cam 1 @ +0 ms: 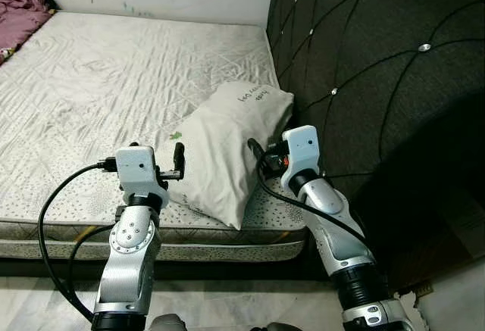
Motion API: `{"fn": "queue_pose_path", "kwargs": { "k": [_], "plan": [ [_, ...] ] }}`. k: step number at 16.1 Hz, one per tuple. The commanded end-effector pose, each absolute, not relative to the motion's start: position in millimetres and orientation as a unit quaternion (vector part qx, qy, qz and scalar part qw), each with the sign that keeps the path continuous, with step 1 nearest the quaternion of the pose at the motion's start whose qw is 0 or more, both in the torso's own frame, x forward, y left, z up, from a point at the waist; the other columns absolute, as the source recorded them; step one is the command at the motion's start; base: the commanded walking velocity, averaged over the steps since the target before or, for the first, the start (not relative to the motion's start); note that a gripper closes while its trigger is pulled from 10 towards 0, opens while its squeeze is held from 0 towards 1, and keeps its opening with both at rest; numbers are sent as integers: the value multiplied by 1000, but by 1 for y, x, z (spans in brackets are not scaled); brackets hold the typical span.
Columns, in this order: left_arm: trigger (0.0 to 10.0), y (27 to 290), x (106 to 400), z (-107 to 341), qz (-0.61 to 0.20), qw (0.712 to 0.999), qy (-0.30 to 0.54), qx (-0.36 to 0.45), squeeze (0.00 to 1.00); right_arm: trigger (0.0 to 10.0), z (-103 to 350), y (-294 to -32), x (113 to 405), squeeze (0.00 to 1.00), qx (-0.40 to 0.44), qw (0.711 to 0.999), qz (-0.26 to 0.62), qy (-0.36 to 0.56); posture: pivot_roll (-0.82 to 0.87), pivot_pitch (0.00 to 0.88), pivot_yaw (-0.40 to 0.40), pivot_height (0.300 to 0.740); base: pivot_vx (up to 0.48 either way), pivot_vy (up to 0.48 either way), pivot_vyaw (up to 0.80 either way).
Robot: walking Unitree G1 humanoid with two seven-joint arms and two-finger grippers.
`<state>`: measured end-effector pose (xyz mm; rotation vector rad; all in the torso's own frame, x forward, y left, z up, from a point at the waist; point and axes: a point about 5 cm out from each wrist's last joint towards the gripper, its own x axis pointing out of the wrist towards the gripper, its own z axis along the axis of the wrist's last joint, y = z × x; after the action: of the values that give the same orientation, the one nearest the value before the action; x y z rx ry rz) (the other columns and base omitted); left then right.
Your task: Clean up the room
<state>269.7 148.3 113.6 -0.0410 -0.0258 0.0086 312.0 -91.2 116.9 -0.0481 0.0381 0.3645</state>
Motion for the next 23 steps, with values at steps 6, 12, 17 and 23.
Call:
{"fn": "queue_pose_path", "kwargs": {
  "k": [6,12,17,23],
  "plan": [
    [10000,143,270,121,-20,999,-31,-30,0,10000,122,-90,315,0,-30,982,185,7,68,0,-65,740,188,0,0],
    [10000,140,270,122,-33,998,-32,-35,0,10000,122,-90,317,0,-37,982,183,2,73,0,-64,740,387,0,0],
    [10000,137,271,120,-20,999,-28,-34,0,10000,121,-92,319,0,-42,983,180,2,72,0,-65,740,196,0,0],
    [10000,139,271,118,0,999,-27,-33,0,10000,117,-95,318,0,-46,984,175,6,70,0,-67,740,0,0,0]
  ]
}}
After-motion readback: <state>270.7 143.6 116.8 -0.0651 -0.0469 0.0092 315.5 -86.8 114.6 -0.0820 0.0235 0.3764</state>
